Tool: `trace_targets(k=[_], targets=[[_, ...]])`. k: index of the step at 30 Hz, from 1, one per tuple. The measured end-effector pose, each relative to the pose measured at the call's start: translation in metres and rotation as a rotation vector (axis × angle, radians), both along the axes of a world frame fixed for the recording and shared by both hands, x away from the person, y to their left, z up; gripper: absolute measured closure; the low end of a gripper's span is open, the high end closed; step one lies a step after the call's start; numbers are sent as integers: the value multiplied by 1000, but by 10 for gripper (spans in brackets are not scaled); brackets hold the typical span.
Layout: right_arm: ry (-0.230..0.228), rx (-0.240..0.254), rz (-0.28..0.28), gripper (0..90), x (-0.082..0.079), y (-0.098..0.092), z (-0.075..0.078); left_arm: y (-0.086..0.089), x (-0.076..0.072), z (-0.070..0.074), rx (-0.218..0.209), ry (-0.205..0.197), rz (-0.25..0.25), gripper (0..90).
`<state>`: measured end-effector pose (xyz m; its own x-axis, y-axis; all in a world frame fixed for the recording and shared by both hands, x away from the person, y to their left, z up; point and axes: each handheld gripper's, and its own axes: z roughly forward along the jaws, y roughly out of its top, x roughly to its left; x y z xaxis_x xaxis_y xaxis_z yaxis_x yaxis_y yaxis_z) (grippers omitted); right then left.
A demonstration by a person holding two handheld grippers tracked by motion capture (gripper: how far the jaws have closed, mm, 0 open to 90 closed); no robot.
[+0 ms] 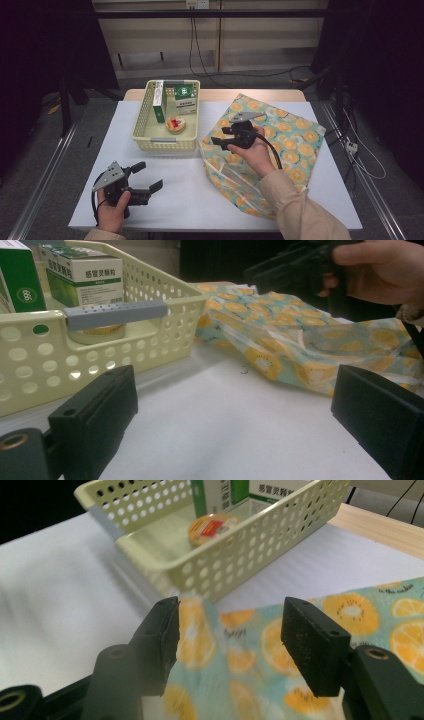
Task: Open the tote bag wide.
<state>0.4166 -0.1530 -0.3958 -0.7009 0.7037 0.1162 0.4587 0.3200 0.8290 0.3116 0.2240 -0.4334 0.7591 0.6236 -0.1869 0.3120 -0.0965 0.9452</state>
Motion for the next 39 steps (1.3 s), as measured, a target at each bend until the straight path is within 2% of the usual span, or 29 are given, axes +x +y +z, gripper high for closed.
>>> trace_targets(k=[4,6,9,15,17,19,22,25,27,30,33,35,39], targets=[[3,-51,67,354,-25,-9,1,-2,0,1,1,-2,1,47],[13,-38,102,354,-38,-14,0,-3,0,0,0,2,1,47],[13,-65,126,358,-58,-22,-4,-5,-1,0,2,3,-2,47],[51,-87,171,403,-89,-36,-21,-7,-1,1,14,-1,-9,47],[67,-127,182,436,-101,-41,-31,-6,-1,1,14,-1,-9,47],[71,-134,175,429,-105,-43,-35,-7,-1,0,11,3,-5,47],[85,-87,198,446,-115,-46,-39,-6,-1,0,15,1,-7,47],[77,-96,220,448,-126,-42,-35,-7,-1,0,12,4,-5,47],[73,-85,246,454,-133,-38,-32,-7,-1,0,16,2,-8,47],[84,-124,282,459,-139,-30,-35,-8,-2,1,12,1,-7,47],[77,-162,285,541,-139,-26,-43,-8,-2,1,10,1,-8,47],[87,-154,295,739,-140,-25,-46,-7,-2,1,7,2,-5,47],[89,-114,293,852,-135,-26,-38,-7,-2,1,13,3,-6,47]])
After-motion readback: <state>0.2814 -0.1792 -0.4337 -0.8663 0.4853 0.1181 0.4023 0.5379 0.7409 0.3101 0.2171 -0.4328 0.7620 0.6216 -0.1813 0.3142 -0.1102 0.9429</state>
